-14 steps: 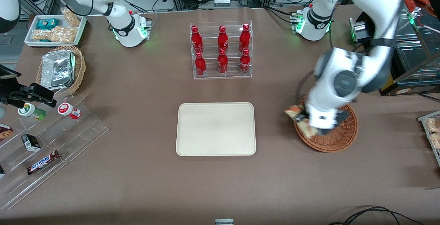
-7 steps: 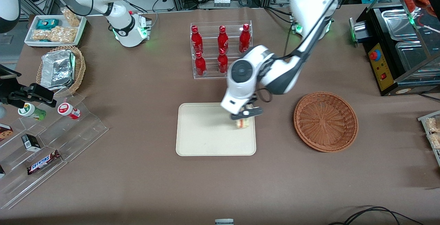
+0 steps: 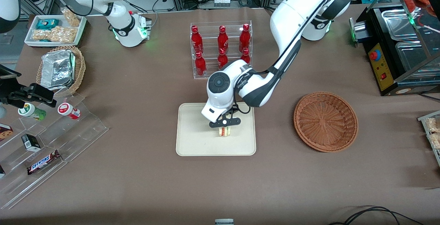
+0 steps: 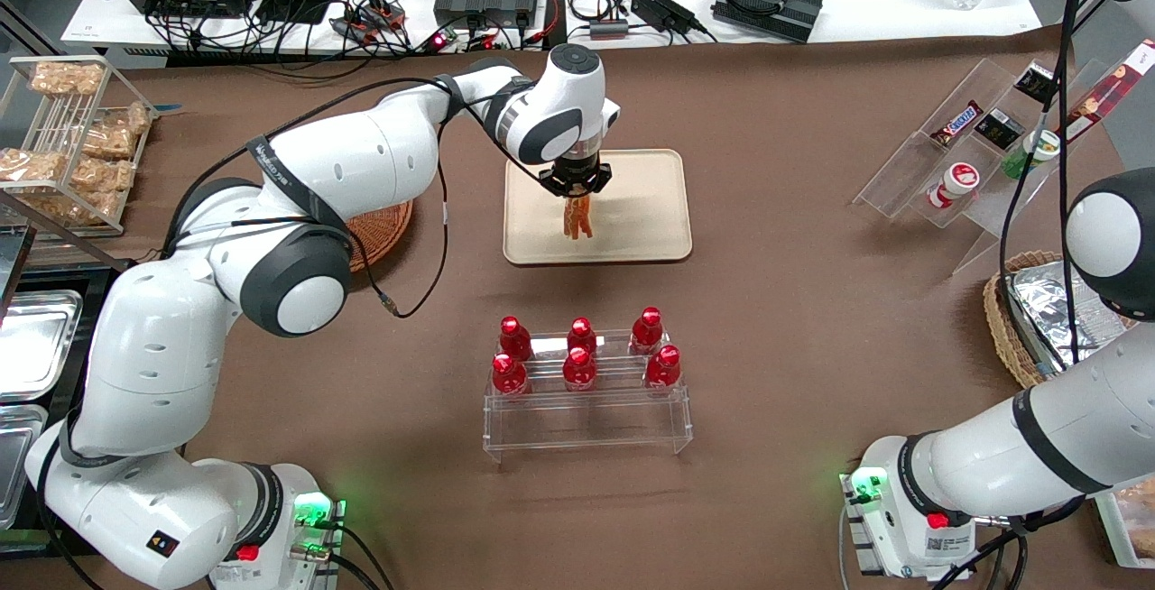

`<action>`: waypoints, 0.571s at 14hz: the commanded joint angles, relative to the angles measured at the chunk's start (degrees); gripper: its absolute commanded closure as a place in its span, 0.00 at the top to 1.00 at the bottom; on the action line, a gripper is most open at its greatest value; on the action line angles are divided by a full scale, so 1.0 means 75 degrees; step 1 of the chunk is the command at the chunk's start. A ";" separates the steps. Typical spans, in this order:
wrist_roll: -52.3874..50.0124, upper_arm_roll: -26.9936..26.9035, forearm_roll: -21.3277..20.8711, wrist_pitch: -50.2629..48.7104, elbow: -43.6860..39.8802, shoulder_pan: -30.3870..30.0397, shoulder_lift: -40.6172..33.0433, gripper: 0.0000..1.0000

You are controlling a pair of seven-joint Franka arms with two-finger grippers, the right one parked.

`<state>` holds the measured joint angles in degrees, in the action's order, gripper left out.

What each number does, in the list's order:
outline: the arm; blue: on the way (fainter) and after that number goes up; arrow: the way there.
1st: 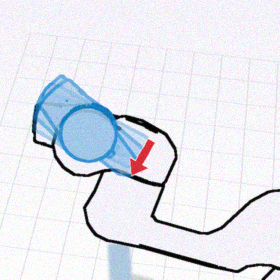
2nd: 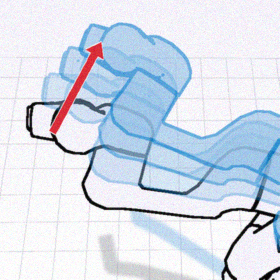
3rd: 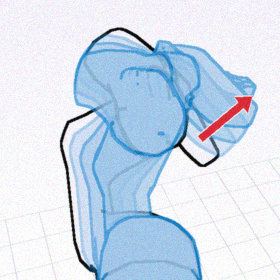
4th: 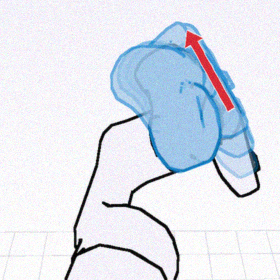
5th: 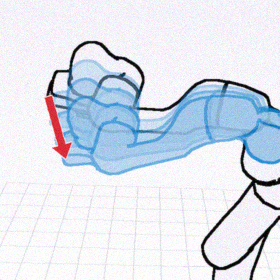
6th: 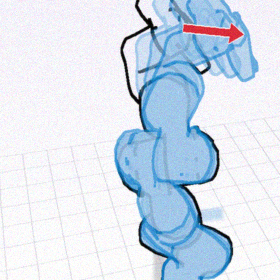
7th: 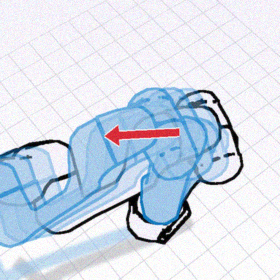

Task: Place sandwich from basket to tray
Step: 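Lift the sandwich and carry it over the cream tray, then lower the sandwich onto the tray and open the left gripper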

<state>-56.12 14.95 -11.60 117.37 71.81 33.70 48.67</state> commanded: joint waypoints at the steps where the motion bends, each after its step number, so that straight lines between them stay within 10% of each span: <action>1: 0.0147 -0.0084 -0.0105 -0.0158 -0.0434 0.0135 0.0225 0.24; 3: 0.0135 -0.0084 -0.0105 -0.0134 -0.0515 0.0159 0.0330 0.34; 6: 0.0054 -0.0095 -0.0117 -0.0146 -0.0843 0.0299 0.0577 0.70; 7: 0.0042 -0.0130 -0.0117 -0.0157 -0.0844 0.0300 0.0542 1.00; 8: 0.0030 -0.0212 -0.0129 -0.0204 -0.0855 0.0323 0.0519 1.00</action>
<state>-55.55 14.81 -11.65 117.34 68.47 34.72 51.40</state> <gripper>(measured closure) 0.392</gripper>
